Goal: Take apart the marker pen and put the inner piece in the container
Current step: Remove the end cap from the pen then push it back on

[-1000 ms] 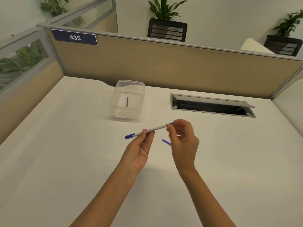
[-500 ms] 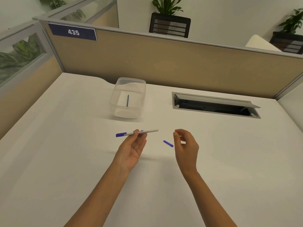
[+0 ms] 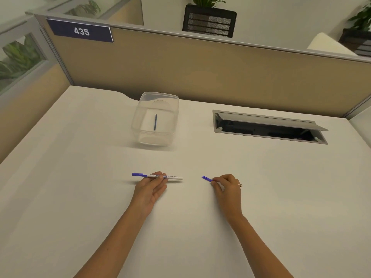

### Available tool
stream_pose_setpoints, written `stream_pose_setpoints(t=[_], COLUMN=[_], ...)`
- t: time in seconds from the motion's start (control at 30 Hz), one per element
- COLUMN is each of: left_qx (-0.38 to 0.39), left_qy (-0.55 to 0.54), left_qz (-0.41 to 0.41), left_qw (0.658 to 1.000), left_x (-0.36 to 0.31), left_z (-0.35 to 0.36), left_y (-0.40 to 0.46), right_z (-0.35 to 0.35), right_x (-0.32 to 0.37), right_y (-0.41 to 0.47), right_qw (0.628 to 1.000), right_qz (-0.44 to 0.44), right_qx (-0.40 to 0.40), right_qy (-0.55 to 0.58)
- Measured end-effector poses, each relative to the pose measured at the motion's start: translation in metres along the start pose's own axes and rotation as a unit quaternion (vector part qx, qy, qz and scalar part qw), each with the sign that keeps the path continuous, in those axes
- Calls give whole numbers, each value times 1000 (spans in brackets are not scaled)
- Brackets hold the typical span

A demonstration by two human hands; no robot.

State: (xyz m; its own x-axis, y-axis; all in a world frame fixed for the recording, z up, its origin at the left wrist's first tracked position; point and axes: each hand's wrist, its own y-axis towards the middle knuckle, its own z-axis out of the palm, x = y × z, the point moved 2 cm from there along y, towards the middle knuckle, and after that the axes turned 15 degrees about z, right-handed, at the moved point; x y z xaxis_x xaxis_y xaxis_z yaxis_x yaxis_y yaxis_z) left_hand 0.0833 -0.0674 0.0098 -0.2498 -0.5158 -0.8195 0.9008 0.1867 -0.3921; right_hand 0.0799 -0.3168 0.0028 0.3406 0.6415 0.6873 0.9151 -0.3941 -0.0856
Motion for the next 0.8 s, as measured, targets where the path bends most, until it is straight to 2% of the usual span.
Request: stream_pose_setpoints(t=[0.17,0.37,0.53,0.8], left_qx=[6,-1,10,29], left_qy=[-9,-42,-73,-89], left_qz=[3,-4,-8,9], left_qw=[1000,999,997,996], left_x=[6,6,3,-9], left_z=[-4,-4,5,23], left_y=[0,1,-2,-8], right_z=[-1,-1,0,-11], right_x=[3,24,43,56], right_y=[-3,-26,-38,-38], right_qw=[1000,978,954,950], right_qz=[18,97,131,128], right_qx=[8,86,152,151], right_qy=[16,165,225,243])
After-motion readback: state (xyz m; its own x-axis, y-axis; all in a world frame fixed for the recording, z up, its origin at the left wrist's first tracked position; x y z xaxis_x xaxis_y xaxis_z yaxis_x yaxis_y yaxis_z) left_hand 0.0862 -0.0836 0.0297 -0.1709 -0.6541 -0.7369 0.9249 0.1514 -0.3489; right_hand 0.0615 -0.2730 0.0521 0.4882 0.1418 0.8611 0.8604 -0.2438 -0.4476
